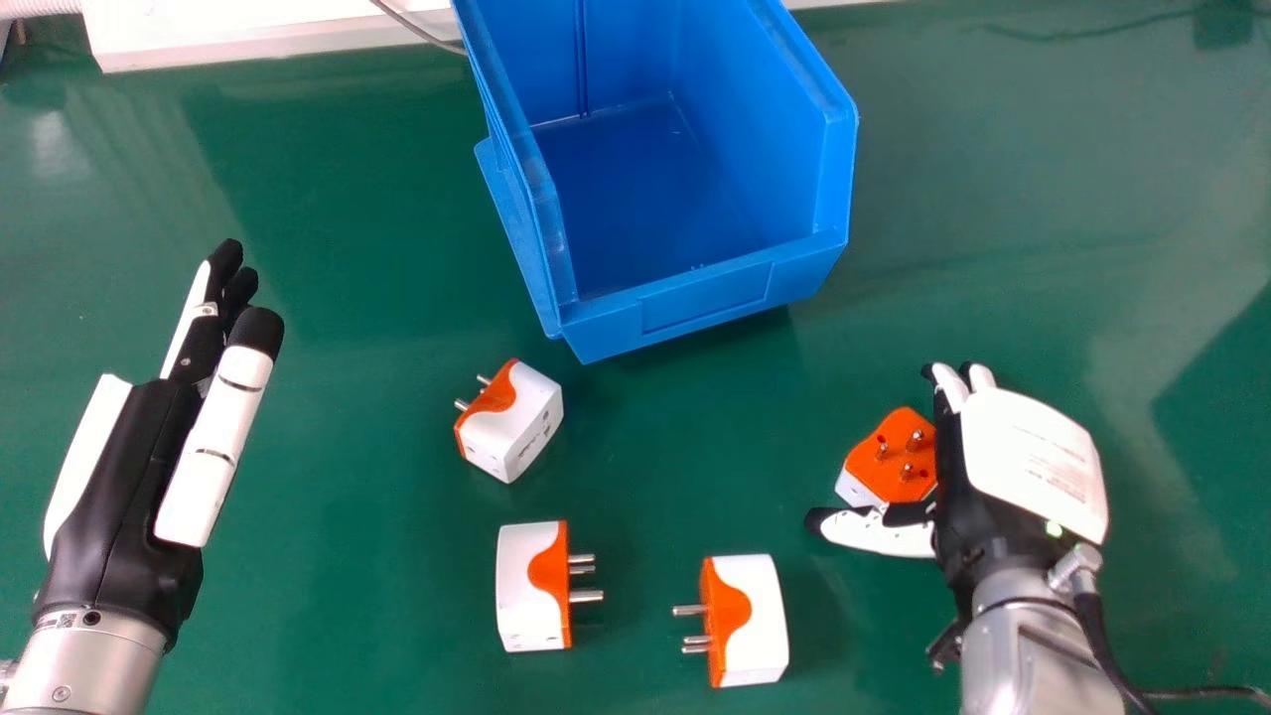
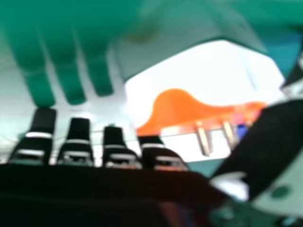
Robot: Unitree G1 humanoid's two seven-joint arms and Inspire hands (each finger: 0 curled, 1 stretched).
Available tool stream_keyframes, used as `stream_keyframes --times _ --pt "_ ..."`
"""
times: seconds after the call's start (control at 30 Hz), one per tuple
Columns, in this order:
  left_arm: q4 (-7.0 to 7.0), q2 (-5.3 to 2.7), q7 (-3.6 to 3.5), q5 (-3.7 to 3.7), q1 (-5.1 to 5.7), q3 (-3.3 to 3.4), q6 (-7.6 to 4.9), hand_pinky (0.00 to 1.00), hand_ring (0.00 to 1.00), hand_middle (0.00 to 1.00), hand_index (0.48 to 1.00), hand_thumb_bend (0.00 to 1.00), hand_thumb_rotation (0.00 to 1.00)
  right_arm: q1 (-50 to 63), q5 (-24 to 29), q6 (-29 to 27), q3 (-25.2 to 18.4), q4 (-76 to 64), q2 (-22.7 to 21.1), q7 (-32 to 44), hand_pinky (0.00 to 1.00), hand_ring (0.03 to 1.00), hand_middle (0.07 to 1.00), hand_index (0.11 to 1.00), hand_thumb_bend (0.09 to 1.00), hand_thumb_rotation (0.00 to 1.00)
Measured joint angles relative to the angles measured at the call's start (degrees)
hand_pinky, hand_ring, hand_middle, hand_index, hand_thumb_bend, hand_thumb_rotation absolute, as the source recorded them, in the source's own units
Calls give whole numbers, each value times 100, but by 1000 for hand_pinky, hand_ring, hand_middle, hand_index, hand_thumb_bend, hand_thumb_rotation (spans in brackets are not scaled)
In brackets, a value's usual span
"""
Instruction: Pick all objects and put in blue box
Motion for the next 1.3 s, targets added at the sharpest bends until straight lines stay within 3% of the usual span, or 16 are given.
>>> stream_keyframes --times 0.4,0.7,0.93,1.3 --pt "-24 11 -1 -1 -11 13 78 1000 1000 1000 1000 547 1000 -198 11 306 51 -6 72 174 822 905 931 873 689 273" --pt "-22 19 -32 -5 -18 31 95 1000 1000 1000 1000 561 1000 -373 32 459 37 -68 22 622 813 891 920 863 658 144" --pt "-37 24 -55 -6 -21 59 189 1000 1000 1000 1000 562 1000 -528 118 656 -76 -294 -149 1251 818 891 923 869 650 128" --pt "-81 41 -109 -35 -20 98 196 1000 1000 1000 1000 571 1000 -688 176 1012 -124 -523 -230 1765 827 891 924 870 628 81"
